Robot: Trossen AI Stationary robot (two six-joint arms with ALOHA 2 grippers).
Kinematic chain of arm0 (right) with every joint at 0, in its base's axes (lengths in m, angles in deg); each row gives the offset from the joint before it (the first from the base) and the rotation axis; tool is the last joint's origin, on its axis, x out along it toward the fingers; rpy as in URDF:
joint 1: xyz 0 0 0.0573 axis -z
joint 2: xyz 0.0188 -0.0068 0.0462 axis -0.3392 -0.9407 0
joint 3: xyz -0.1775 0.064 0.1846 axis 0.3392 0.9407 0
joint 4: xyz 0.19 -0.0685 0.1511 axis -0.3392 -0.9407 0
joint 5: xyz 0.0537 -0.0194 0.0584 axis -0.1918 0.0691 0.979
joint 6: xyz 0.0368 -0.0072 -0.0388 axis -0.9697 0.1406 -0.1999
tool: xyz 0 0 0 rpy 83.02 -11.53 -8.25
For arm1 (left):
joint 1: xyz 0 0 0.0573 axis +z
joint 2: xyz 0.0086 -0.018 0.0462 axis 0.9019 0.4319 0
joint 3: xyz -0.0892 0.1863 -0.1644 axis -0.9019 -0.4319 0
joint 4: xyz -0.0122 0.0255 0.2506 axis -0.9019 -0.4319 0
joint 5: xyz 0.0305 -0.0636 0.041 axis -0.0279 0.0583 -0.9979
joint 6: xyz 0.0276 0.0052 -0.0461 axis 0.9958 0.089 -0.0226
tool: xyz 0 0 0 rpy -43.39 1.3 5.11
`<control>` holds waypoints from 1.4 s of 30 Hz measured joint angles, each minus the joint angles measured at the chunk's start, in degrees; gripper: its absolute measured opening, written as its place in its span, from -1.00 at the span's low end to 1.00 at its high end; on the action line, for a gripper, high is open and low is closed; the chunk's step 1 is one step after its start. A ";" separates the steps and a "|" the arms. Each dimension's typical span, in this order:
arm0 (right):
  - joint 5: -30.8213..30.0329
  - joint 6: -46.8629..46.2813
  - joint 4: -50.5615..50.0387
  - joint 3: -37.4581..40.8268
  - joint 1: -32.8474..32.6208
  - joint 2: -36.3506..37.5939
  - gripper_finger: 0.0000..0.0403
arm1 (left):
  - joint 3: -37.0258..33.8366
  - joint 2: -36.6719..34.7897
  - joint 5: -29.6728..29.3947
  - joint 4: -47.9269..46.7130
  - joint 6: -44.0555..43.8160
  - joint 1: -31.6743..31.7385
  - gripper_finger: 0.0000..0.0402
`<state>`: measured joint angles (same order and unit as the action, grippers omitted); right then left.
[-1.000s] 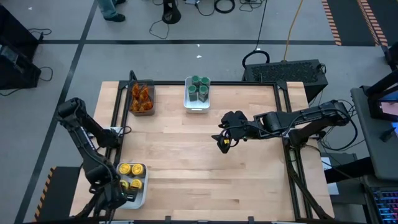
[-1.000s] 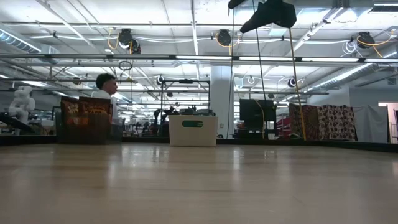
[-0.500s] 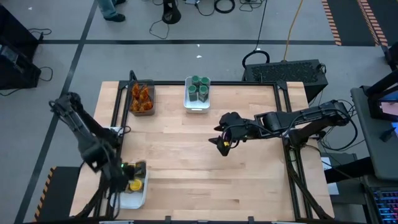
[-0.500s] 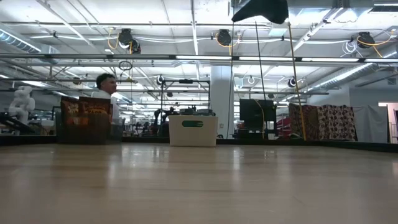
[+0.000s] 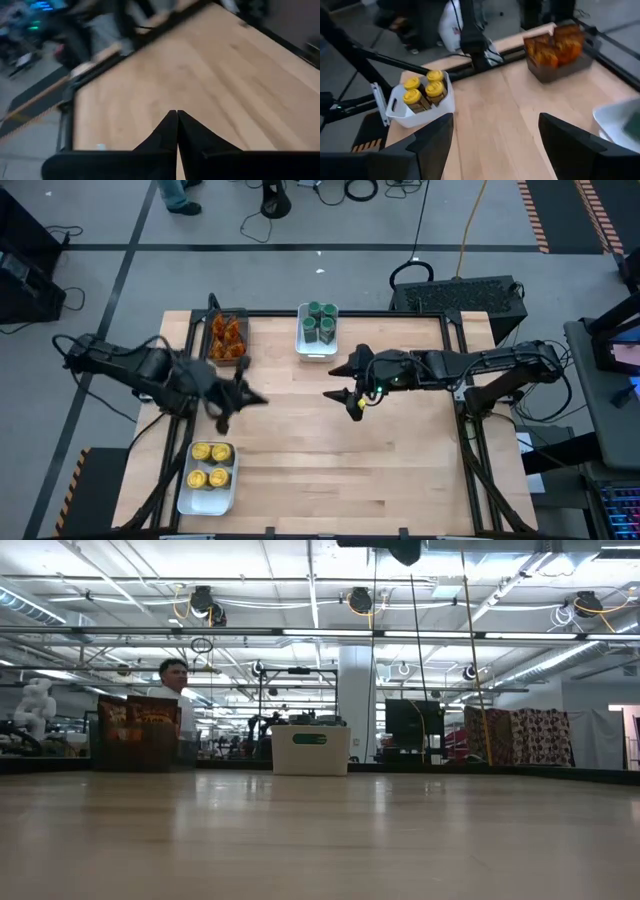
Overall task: Sort spices by type
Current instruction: Return to Home Position
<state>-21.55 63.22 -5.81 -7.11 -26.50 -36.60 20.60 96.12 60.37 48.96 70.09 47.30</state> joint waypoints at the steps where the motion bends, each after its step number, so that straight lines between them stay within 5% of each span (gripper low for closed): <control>1: 0.91 1.11 0.76 -0.01 0.55 0.00 0.37 | -0.51 -0.73 0.45 1.42 -0.56 2.11 -0.95; 12: 4.61 10.90 -0.22 -0.02 6.46 5.45 0.22 | -13.00 -18.20 1.62 16.07 -9.33 16.63 -0.94; 19: 8.90 15.36 -2.41 3.20 10.99 12.65 -0.25 | -19.39 -28.85 -3.76 17.48 -15.80 18.73 -0.94; 28: 19.41 11.00 17.74 24.52 19.25 21.74 -0.96 | -28.53 -37.80 -10.65 17.75 -21.99 18.87 -0.94; 42: 23.64 4.67 38.26 43.68 26.09 24.46 -1.00 | -46.71 -44.80 -12.43 27.82 -29.98 18.87 -0.93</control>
<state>2.09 67.90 32.44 36.57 -0.41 -12.14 -26.11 51.32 47.94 76.78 40.12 66.17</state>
